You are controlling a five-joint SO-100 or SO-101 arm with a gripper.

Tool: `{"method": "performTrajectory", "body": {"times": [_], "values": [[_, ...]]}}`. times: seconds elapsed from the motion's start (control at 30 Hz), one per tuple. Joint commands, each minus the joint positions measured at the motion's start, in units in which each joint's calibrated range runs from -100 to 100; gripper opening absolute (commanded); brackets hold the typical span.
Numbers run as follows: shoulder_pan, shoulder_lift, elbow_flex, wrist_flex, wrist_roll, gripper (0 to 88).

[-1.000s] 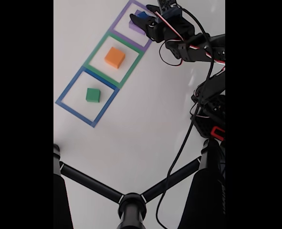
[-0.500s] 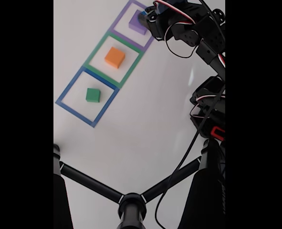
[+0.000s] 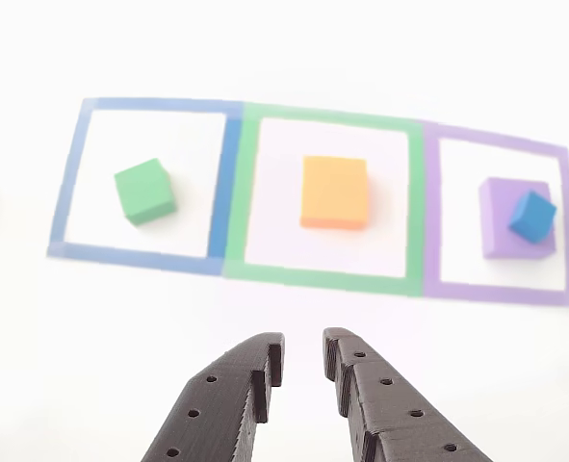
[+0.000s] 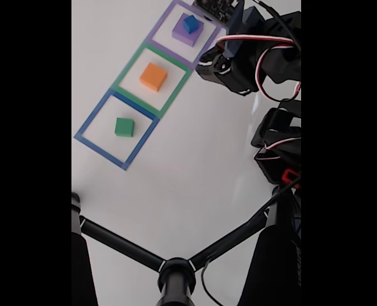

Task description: Tower of hanoi

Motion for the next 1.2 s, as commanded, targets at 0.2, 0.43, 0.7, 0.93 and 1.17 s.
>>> {"method": "performTrajectory", "body": {"times": [0.2, 0.43, 0.7, 0.93, 1.17], "values": [[-8.7, -1.5, -1.9, 1.6, 0.6, 0.3], [-10.6, -2.3, 5.7, -4.7, 0.6, 6.1], [-11.1, -2.5, 21.6, -24.3, 0.6, 18.9], [-9.4, -1.6, 44.9, -57.9, 0.6, 26.1], [-9.4, 3.1, 62.0, -86.8, 0.6, 30.2]]}}
